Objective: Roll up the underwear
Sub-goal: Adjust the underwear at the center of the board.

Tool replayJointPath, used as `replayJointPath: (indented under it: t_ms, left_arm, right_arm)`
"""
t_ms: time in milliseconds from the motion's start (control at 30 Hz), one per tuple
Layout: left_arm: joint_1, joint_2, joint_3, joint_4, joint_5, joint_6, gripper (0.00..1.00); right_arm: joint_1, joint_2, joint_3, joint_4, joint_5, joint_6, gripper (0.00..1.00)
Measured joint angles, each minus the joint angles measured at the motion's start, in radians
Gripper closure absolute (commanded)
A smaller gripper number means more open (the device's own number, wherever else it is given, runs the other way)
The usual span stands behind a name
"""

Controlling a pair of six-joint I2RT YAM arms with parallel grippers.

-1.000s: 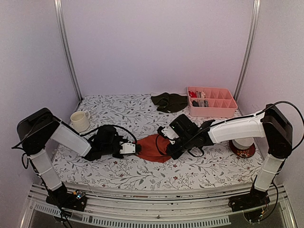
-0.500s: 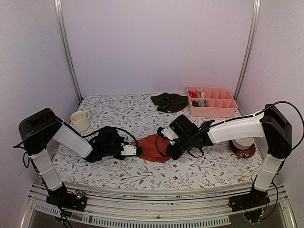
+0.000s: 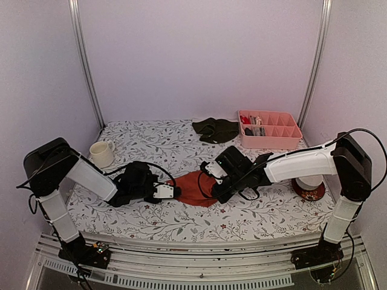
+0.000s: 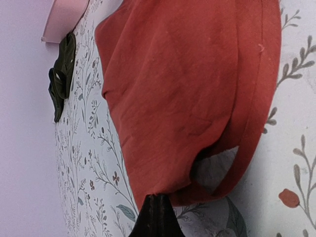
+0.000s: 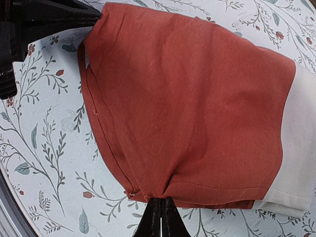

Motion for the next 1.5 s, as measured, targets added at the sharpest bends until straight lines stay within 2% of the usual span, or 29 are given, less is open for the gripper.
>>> replayJointPath:
  t_ms: [333, 800, 1067, 1100, 1133, 1233, 1300, 1367, 1433, 1500]
  left_arm:
    - [0.033, -0.098, -0.017, -0.009, 0.029, -0.014, 1.0]
    - [0.046, -0.096, -0.022, -0.059, 0.023, 0.031, 1.0]
    - [0.046, -0.089, -0.022, -0.082, 0.018, 0.051, 1.0]
    - [0.046, -0.089, -0.022, -0.085, 0.018, 0.054, 1.0]
    - [0.047, -0.089, -0.022, -0.09, 0.019, 0.055, 1.0]
    - [0.048, -0.089, -0.022, -0.103, 0.02, 0.062, 1.0]
    - [0.05, -0.089, -0.022, -0.114, 0.022, 0.066, 1.0]
    - [0.051, -0.089, -0.022, -0.125, 0.023, 0.069, 0.99]
    - [0.053, -0.089, -0.021, -0.137, 0.023, 0.071, 0.9]
    - [0.056, -0.092, -0.021, -0.151, 0.023, 0.071, 0.72]
  right_arm:
    - [0.006, 0.0, 0.0, 0.008, -0.036, -0.004, 0.98]
    - [0.032, 0.002, 0.0, -0.003, -0.102, -0.039, 0.98]
    - [0.048, 0.059, 0.02, -0.028, -0.134, -0.058, 0.97]
    - [0.053, 0.065, 0.023, -0.032, -0.136, -0.059, 0.95]
    - [0.055, 0.068, 0.023, -0.034, -0.138, -0.06, 0.87]
    - [0.06, 0.068, 0.023, -0.044, -0.144, -0.062, 0.56]
    - [0.061, 0.068, 0.023, -0.049, -0.147, -0.062, 0.44]
    - [0.061, 0.065, 0.023, -0.051, -0.147, -0.068, 0.38]
    - [0.063, 0.056, 0.023, -0.055, -0.141, -0.069, 0.32]
    - [0.063, 0.033, 0.023, -0.058, -0.127, -0.071, 0.29]
